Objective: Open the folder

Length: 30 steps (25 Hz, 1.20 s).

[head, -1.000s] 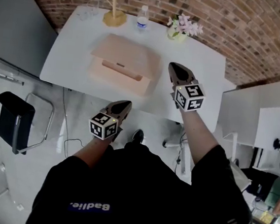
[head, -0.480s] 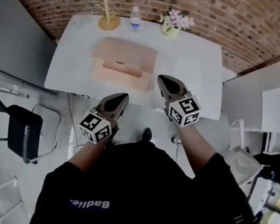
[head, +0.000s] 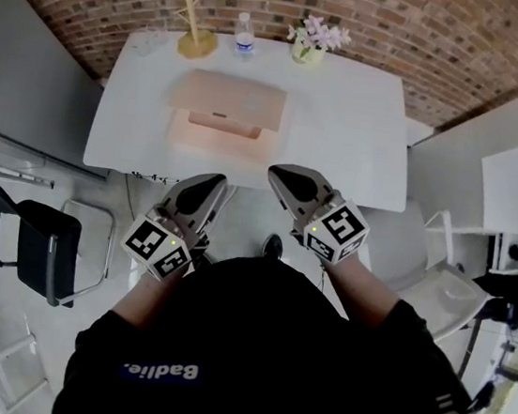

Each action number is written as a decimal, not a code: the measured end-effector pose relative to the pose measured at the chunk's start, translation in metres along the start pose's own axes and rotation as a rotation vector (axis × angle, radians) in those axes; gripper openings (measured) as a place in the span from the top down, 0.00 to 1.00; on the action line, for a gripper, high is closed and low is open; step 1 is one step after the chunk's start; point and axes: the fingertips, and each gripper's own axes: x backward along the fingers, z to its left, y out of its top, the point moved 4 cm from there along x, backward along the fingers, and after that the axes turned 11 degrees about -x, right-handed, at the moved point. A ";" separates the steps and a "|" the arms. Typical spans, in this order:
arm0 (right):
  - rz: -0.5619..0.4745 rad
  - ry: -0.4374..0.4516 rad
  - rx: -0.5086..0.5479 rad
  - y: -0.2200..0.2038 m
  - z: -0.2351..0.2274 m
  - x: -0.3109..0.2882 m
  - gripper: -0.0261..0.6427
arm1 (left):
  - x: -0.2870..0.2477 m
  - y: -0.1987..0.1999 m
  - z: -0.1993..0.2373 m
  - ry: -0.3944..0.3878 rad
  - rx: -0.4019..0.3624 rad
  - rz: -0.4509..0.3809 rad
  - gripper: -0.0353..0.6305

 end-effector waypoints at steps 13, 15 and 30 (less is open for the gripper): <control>-0.018 0.073 -0.079 -0.002 0.052 0.004 0.92 | 0.021 0.008 -0.022 -0.051 -0.025 -0.021 0.94; -0.014 0.076 -0.085 -0.005 0.057 0.004 0.92 | 0.023 0.007 -0.023 -0.054 -0.028 -0.018 0.94; -0.004 0.092 -0.073 -0.007 0.067 0.005 0.92 | 0.035 0.004 -0.033 -0.040 -0.027 0.014 0.94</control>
